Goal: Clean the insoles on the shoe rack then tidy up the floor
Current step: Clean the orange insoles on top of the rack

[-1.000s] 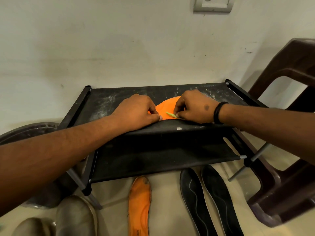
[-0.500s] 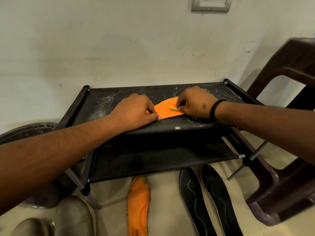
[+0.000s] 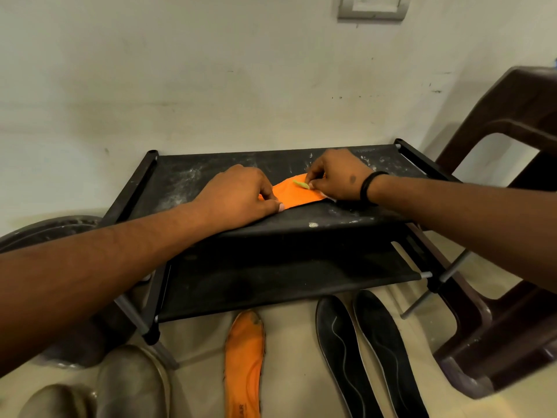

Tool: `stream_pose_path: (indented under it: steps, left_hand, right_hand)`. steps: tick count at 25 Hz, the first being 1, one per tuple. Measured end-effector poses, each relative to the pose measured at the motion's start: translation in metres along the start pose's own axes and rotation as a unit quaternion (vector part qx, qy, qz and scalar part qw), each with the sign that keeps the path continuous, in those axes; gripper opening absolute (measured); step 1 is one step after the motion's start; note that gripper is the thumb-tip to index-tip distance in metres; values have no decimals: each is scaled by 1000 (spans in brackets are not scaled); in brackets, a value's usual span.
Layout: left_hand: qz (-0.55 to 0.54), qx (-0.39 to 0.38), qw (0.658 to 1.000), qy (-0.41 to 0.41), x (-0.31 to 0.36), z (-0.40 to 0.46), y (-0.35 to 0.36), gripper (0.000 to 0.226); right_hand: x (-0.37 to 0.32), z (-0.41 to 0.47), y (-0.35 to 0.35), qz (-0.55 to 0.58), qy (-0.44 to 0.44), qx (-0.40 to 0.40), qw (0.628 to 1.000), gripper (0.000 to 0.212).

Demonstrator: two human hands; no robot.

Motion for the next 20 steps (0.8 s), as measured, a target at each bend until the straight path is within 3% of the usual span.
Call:
stream_pose_path:
  steps: [7, 12, 17, 20]
  left_hand:
    - [-5, 1, 1000, 10, -1, 0, 0, 30]
    - [-1, 0, 1000, 2, -2, 2, 1, 27]
    - [-8, 2, 1000, 11, -4, 1, 2, 26]
    - [-16, 2, 1000, 7, 0, 2, 0, 26]
  right_hand:
    - [-33, -7, 13, 13, -59, -19, 998, 16]
    - [-1, 6, 1, -26, 24, 21, 999, 19]
    - [-31, -1, 15, 2, -45, -10, 999, 17]
    - [-13, 6, 5, -18, 11, 17, 1000, 17]
Point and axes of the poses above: each hand's wrist, its own z-axis towards the middle knuckle, its own y-axis out of the palm, x = y × z, the point moved 8 cm from there along z, towards the middle knuckle, and after that the axes turned 7 degrees about -x, right-handed, at the moved point
